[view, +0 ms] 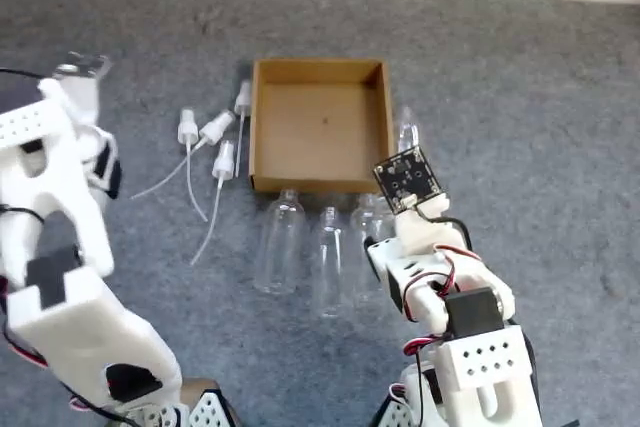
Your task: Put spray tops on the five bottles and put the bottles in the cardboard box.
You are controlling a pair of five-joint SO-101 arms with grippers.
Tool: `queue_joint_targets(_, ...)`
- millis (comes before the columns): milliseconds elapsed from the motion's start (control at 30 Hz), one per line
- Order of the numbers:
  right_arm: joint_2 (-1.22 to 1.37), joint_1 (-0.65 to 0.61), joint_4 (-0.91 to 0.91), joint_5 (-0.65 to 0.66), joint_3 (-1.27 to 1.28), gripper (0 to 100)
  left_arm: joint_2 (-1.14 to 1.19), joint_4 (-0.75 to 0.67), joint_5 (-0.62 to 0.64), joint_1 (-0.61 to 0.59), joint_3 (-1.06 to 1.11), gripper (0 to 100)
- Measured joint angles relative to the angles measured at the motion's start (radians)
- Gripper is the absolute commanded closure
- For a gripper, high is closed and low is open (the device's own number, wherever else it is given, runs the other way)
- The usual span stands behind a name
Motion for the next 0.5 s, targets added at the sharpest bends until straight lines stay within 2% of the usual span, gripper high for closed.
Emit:
queue_joint_targets(100,0.0,0.037,0.025,0.046,0.0,99.4,-0.095,-0.018,-0.048,0.054,0.166,100)
queue_joint_targets(267,0.0,0.259,0.069,0.209,-0.097,99.4,-0.199,-0.221,-0.063,0.091,0.45,100)
queue_joint_targets(367,0.0,0.43,0.071,0.302,-0.17,99.4,-0.221,-0.292,-0.063,0.087,0.525,100)
queue_joint_targets(500,0.095,0.592,0.011,0.445,-0.204,99.4,-0.224,-0.331,-0.069,0.087,0.554,100)
